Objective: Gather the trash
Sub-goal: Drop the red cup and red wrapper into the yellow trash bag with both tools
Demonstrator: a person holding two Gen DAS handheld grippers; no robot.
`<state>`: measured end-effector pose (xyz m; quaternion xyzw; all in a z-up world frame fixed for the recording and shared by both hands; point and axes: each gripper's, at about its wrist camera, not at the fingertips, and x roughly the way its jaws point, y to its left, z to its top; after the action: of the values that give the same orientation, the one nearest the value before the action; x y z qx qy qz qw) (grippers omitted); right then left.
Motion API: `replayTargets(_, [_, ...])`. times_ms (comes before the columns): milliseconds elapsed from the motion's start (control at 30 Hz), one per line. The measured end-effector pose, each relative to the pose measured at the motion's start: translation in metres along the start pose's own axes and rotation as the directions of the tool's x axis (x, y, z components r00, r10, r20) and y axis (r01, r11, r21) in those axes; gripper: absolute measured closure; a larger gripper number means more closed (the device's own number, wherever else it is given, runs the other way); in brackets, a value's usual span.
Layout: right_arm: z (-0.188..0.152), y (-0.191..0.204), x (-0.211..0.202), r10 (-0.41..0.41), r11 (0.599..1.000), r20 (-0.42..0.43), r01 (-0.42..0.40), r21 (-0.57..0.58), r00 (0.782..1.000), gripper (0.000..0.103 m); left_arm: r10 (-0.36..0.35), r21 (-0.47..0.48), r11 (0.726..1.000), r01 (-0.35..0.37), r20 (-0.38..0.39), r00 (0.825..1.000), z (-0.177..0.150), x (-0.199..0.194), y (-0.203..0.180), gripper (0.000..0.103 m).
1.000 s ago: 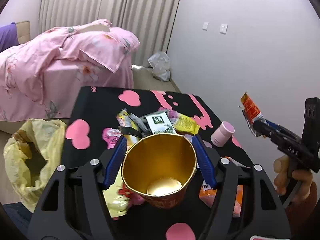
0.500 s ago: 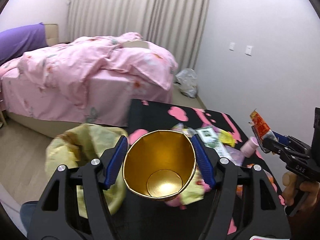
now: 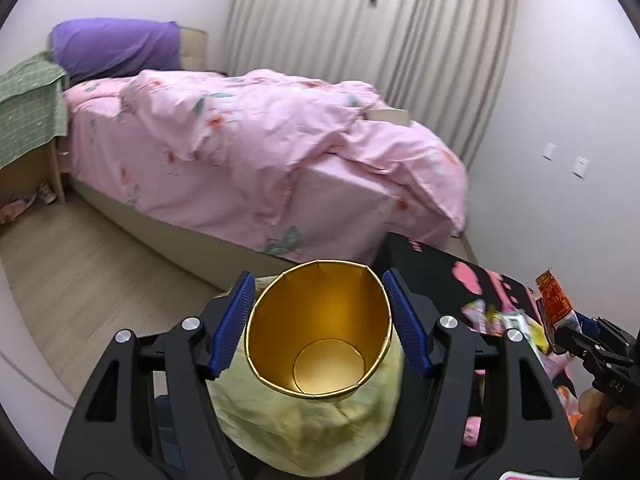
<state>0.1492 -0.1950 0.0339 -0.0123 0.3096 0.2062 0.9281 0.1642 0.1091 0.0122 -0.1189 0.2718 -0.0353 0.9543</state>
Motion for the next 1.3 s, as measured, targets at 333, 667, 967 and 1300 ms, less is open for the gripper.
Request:
replayTargets(333, [0.008, 0.048, 0.094, 0.126, 0.983, -0.122, -0.141, -0.121, 0.984, 0.057, -0.058, -0.091, 0.994, 0.053, -0.052, 0.997, 0.005, 0.041, 0.024, 0.04])
replayTargets(667, [0.008, 0.052, 0.121, 0.114, 0.975, -0.202, -0.149, -0.167, 0.973, 0.057, 0.054, -0.04, 0.997, -0.065, -0.217, 0.975, -0.024, 0.1, 0.041, 0.042])
replayTargets(967, [0.017, 0.072, 0.149, 0.145, 0.944, -0.251, -0.21, -0.254, 0.957, 0.057, 0.079, -0.142, 0.983, -0.112, -0.218, 0.973, -0.03, 0.091, 0.071, 0.044])
replayTargets(1300, [0.009, 0.089, 0.161, 0.171, 0.912, -0.278, -0.259, -0.319, 0.945, 0.034, -0.003, -0.187, 0.982, -0.015, -0.095, 0.995, 0.0, 0.062, 0.062, 0.018])
